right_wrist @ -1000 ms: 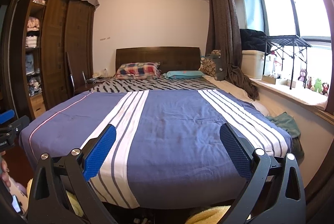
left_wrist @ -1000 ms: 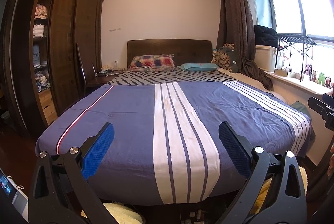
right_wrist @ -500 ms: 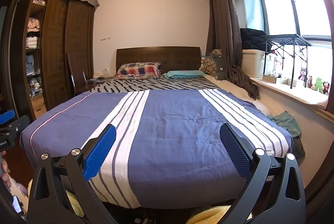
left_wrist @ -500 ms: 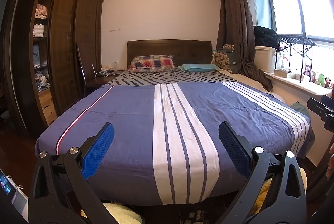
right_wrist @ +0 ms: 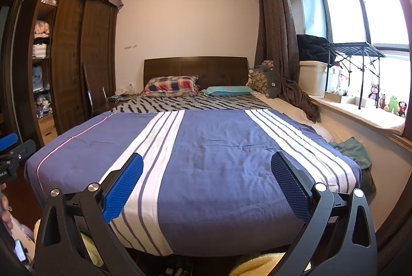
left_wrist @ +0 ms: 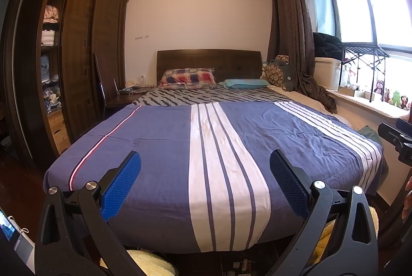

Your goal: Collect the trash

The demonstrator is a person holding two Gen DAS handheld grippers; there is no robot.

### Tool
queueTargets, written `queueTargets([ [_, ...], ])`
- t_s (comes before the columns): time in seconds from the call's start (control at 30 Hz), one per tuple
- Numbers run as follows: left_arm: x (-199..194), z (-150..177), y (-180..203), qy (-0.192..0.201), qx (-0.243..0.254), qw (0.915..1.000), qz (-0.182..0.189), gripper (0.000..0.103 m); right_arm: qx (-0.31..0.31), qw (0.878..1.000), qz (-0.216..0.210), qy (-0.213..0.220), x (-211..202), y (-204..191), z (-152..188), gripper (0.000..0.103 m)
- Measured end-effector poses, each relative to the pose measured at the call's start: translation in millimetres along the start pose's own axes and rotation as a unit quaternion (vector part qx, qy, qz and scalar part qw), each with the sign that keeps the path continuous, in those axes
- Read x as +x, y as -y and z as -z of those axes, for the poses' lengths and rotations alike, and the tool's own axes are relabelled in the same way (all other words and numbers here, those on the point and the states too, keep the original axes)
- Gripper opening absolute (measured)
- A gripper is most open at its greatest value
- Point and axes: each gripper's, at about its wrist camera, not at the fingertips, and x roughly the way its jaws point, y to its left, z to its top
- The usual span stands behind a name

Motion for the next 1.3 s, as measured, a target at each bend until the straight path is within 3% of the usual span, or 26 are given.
queueTargets([
  [1.0,-2.3,-1.3,-0.9,-0.005,-0.001,1.0000,-0.004,0.095,-0.004,1.000,0.002,-0.007,1.0,-2.7,1.1,0.100],
  [1.3,0.1,1.6,-1.9,-0.013,-0.012,0.9998,0.012,0.095,-0.003,1.000,0.001,-0.009,2.1,-2.2,1.7,0.100],
])
